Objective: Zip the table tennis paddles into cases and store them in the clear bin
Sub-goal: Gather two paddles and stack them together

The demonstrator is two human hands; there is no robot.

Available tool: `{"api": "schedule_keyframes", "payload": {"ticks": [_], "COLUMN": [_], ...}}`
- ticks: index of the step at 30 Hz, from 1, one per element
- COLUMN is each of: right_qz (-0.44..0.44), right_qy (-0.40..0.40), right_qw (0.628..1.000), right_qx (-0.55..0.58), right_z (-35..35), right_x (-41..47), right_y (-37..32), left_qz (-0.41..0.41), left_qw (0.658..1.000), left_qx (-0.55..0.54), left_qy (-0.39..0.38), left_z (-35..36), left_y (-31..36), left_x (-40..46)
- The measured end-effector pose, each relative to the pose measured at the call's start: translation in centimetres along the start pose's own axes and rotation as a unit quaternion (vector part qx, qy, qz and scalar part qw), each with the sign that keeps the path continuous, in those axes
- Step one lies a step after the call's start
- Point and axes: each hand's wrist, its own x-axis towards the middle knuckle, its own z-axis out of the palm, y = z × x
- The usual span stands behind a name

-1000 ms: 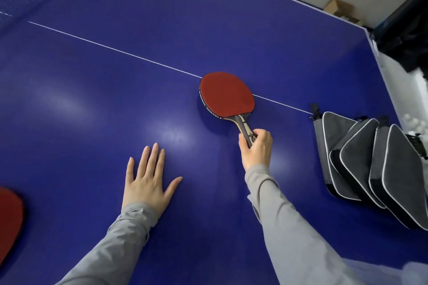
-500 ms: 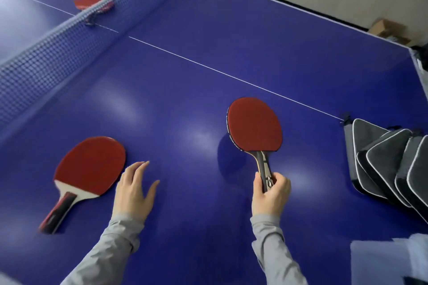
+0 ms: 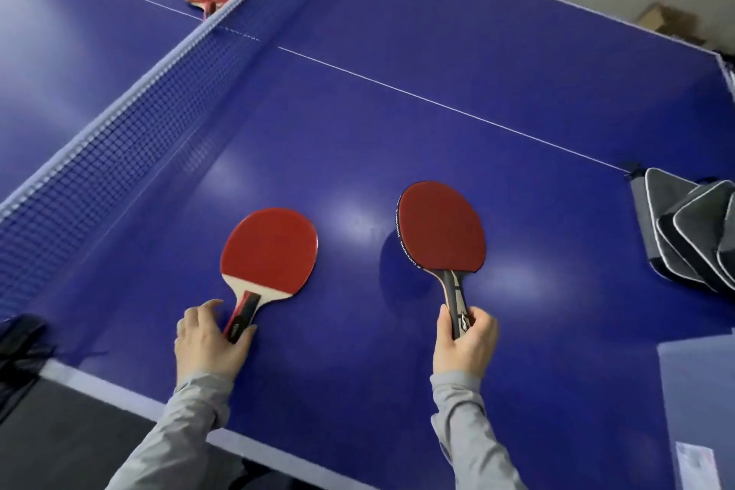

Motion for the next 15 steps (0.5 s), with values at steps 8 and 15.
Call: {"api": "schedule_keyframes", "payload": {"ticks": [8, 15], "right_qz": [0.081, 0.098], "right_qy": [0.059, 0.069], "right_qw": [0.995, 0.992], "right_qx": [-0.026, -0.034], "right_z": [2.1, 1.8], "right_x": [-7.9, -12.0], "right_y": [-2.0, -2.8], "left_qz": [0.018, -0.057], "left_qw": [0.993, 0.968], "left_qx": [-0.061, -0.190], "left_qy": [-0.101, -0.153], "left_z": [-0.3, -0.6], "left_y": [0.2, 0.7], "left_x": [1.6, 1.0]}}
